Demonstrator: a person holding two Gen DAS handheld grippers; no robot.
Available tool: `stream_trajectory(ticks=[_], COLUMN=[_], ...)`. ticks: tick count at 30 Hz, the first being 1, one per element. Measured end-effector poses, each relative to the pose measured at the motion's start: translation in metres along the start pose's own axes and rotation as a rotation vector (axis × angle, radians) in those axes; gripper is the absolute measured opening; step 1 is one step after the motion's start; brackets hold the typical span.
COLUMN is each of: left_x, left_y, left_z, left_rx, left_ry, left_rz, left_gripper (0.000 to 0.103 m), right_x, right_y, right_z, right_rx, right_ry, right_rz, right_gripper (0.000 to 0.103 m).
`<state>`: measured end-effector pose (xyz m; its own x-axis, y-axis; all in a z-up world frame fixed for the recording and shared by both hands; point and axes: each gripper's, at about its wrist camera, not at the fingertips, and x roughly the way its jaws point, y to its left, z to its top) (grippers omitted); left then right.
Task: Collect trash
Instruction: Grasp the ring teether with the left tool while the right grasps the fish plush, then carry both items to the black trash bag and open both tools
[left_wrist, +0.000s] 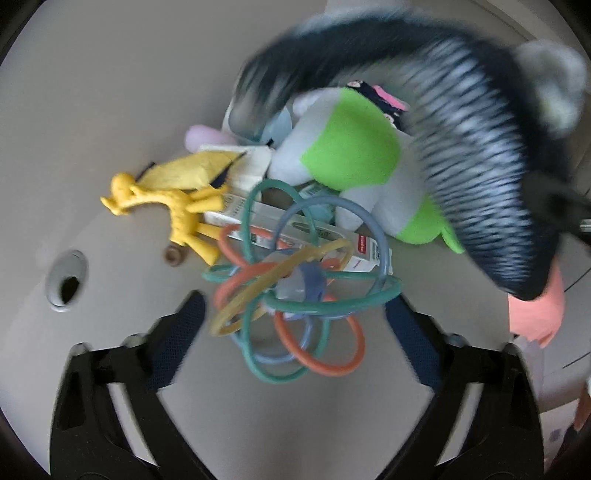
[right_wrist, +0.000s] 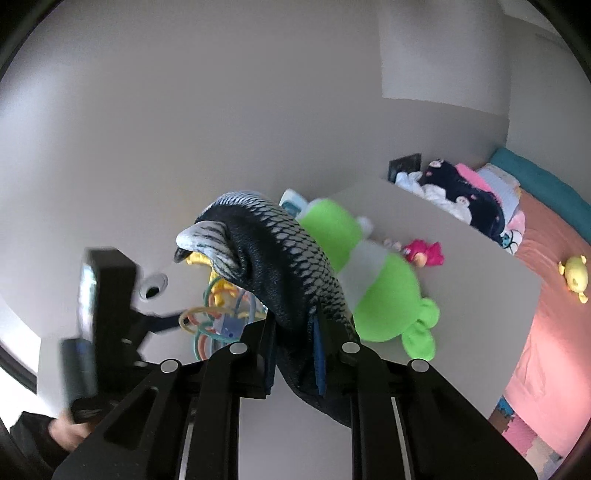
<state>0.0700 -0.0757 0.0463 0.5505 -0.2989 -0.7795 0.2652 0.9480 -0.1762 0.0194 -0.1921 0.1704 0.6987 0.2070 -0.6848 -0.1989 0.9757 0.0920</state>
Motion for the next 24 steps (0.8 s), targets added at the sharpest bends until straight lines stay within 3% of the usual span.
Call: stream_trajectory(ticks=[3, 5, 7, 15, 19, 24], left_x=[-0.004, -0.014, -0.021, -0.072, -0.1, -0.105], left_y=[-0.002, -0.006, -0.012, -0.049, -0.102, -0.184], left_z=[0.0, 0.0, 0.001, -0.001, 0.001, -0.008], left_rx=[-0.009, -0.002, 0.001, 0.074, 0.175, 0.301], left_ry=[-0.034, -0.051, -0.056, -0.154, -0.196, -0.184], left_rz=[-0.011, -0.015, -0.016, 0.006, -0.049, -0.148], left_gripper=[0.065, 0.051, 0.048, 0.046, 0.046, 0.046], right_x=[-0.015, -0.026, -0.034, -0.086, -0.12, -0.158], right_y=[-0.009, -0.017, -0.026, -0.076, -0.11, -0.17], right_z=[0.002, 0.001, -0.001, -0.027, -0.052, -0.101], right_rx=[0.021, 0.03, 0.046, 0.13, 0.186, 0.315], right_ry=[-0.023, -0.039, -0.047, -0.1, -0.125, -0.132], right_rz=[0.005, -0.005, -0.01, -0.06, -0.124, -0.232], right_gripper=[0.018, 0.018, 0.018, 0.018, 0.018, 0.018])
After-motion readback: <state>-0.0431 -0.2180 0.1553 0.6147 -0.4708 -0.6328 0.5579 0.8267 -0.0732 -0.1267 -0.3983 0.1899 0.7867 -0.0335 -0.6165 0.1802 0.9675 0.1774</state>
